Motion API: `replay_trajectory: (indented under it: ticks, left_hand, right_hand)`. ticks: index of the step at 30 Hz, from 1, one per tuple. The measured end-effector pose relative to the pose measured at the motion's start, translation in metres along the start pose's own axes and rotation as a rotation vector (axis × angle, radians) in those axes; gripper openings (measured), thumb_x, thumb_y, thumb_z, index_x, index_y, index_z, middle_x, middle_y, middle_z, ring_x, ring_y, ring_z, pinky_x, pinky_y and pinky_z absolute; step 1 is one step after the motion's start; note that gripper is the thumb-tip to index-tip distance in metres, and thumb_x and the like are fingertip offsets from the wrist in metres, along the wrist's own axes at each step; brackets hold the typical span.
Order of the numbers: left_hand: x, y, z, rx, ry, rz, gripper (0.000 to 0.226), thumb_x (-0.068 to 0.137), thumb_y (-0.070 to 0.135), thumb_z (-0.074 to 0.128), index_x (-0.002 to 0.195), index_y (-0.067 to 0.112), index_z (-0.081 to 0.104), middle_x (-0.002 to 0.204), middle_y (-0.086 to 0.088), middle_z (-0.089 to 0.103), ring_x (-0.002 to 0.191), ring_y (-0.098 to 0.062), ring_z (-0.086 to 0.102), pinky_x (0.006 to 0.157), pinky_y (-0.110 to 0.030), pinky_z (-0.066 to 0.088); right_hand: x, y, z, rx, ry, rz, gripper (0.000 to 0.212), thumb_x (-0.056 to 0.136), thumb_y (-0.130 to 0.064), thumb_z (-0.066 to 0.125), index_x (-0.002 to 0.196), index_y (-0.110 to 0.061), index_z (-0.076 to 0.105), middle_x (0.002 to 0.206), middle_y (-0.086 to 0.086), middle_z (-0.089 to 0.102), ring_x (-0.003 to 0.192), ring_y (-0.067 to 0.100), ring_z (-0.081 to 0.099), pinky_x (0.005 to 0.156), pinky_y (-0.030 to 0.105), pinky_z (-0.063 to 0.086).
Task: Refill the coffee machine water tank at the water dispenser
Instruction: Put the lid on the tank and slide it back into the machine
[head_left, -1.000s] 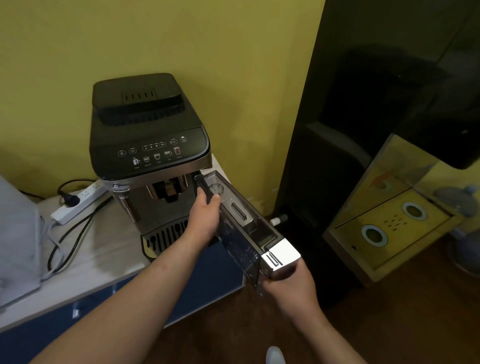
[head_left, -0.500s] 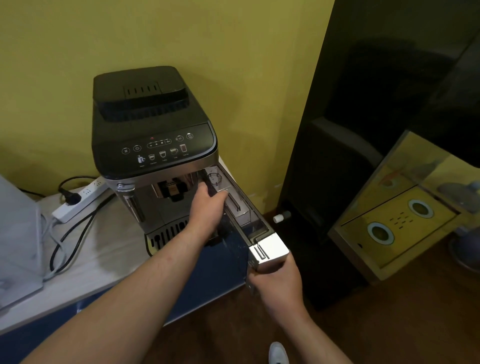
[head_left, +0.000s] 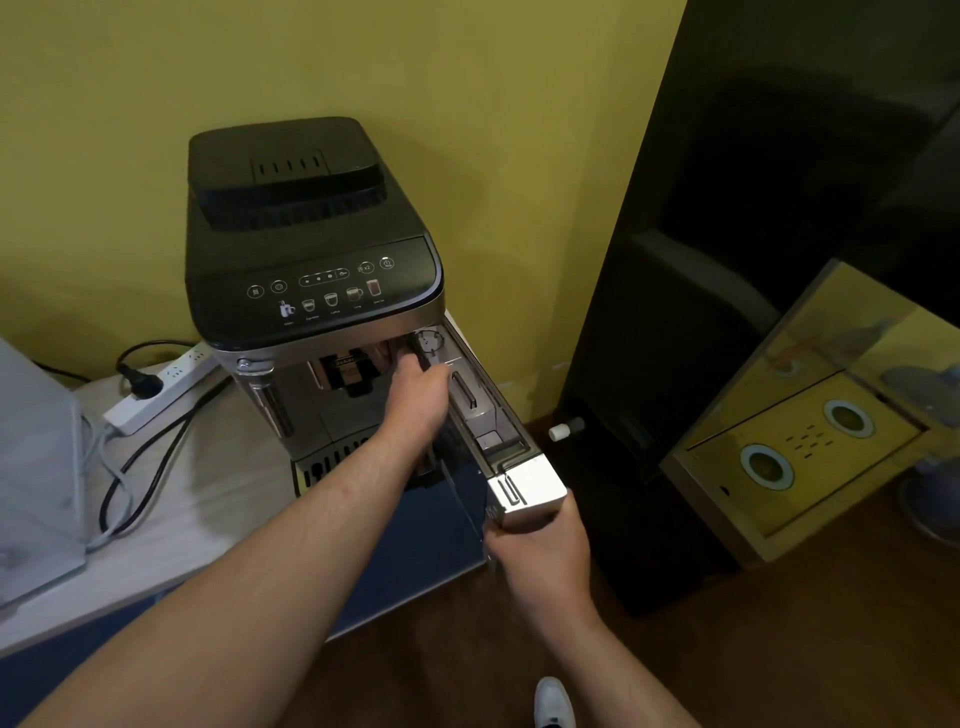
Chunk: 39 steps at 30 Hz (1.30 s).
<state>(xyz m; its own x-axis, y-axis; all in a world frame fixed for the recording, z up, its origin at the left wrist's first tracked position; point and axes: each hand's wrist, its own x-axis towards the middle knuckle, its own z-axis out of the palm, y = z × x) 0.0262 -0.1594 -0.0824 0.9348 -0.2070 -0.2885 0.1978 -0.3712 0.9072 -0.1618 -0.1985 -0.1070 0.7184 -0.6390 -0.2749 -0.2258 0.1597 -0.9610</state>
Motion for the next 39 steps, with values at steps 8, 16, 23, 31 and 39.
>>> replay_trajectory:
  ticks: [8,16,23,31,39]
  left_hand:
    - [0.007,-0.001,0.005,-0.023,0.063,-0.004,0.029,0.095,0.026,0.045,0.117,0.008,0.05,0.119,-0.013,0.056,0.1,-0.024,0.055,0.077,-0.033,0.043]
    - [0.009,-0.003,0.007,-0.096,0.075,-0.02,0.033,0.097,0.028,0.047,0.121,0.007,0.053,0.096,-0.002,0.057,0.098,-0.024,0.058,0.078,-0.031,0.039]
    - [0.009,-0.006,0.005,-0.163,0.048,-0.028,0.022,0.089,0.034,0.05,0.106,0.021,0.056,0.109,-0.012,0.067,0.099,-0.028,0.066,0.094,-0.052,0.052]
    - [0.011,-0.006,0.002,-0.198,0.047,-0.033,0.04,0.088,0.035,0.051,0.122,0.016,0.057,0.109,-0.008,0.067,0.102,-0.028,0.066,0.097,-0.053,0.051]
    - [-0.01,-0.001,-0.009,-0.15,0.0,0.005,0.028,0.097,0.032,0.049,0.115,0.014,0.06,0.107,-0.008,0.069,0.096,-0.022,0.067,0.077,-0.035,0.053]
  right_hand:
    - [0.014,0.002,0.006,-0.01,0.0,-0.025,0.059,0.068,0.003,0.08,0.092,-0.041,0.048,0.096,-0.015,0.06,0.082,-0.001,0.059,0.057,0.008,0.048]
    - [0.027,0.004,0.015,-0.029,0.005,-0.024,0.061,0.066,0.0,0.081,0.093,-0.043,0.047,0.098,-0.018,0.058,0.084,-0.003,0.057,0.057,0.007,0.048]
    - [0.036,0.005,0.028,-0.037,0.021,-0.025,0.062,0.065,-0.002,0.083,0.095,-0.042,0.046,0.098,-0.016,0.058,0.086,-0.003,0.056,0.058,0.008,0.048]
    - [0.042,0.004,0.038,-0.03,0.021,-0.002,0.062,0.065,-0.004,0.084,0.101,-0.038,0.047,0.095,-0.018,0.058,0.083,-0.005,0.055,0.057,0.006,0.046]
    - [0.046,0.005,0.047,-0.032,0.031,0.001,0.061,0.065,-0.004,0.084,0.093,-0.043,0.046,0.097,-0.016,0.061,0.087,-0.001,0.058,0.067,0.012,0.05]
